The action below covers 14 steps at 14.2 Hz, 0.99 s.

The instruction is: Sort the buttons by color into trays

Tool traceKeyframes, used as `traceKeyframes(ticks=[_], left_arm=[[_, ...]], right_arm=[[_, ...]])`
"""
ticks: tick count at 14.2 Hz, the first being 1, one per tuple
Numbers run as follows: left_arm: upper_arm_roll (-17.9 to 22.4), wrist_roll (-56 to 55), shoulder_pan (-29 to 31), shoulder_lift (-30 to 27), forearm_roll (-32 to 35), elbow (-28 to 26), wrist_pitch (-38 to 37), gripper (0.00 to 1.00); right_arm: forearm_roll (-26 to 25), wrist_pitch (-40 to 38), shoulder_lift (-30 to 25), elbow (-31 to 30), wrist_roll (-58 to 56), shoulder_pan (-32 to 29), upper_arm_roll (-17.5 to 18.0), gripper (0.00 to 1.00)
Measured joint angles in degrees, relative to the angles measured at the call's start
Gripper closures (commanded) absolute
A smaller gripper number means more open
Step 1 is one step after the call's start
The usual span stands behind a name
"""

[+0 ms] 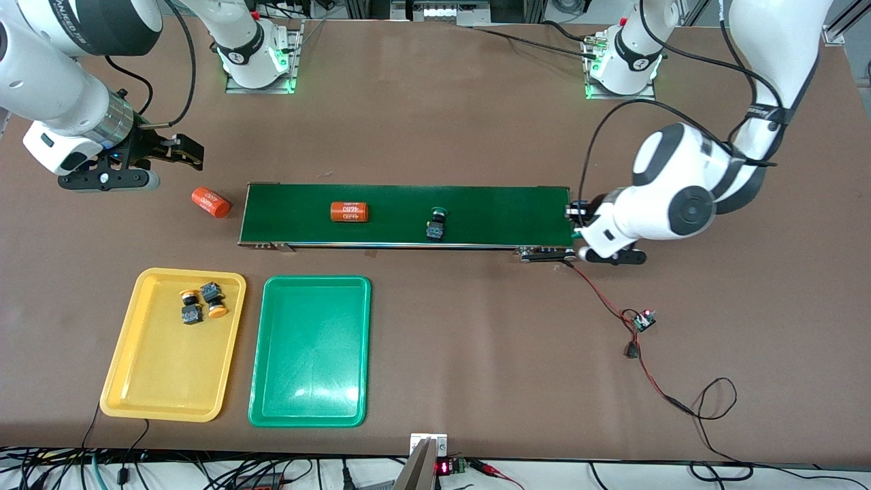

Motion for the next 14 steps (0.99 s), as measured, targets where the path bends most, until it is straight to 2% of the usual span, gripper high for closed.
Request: traceKeyframes(ticks=[3,7,12,14], left_arm=[[2.7,1.6,-1.9,-0.4,-0.4,-1.9,3.3,1.00],[4.9,1.8,-7.5,-0.4,-0.4,-6.2,9.1,1.00],[4.8,1.8,-10.2,-2.3,-0.4,-9.3,16.0,1.00],[4.8,1.8,-10.9,-2.8,-0.4,-12.1,20.7,1.00]], right_arm=[[0.1,-0.6,-0.6,0.0,-0.2,-0.2,0.0,0.00],[1.4,0.5,-2.7,-2.3,-0.2,-0.2,0.0,0.00],[2.6,9.0,-10.1,-13.6,-0.2,-0.2,0.0,0.00],[2.8,11.4,-12.8,-17.3,-0.2,-0.2,0.0,0.00]])
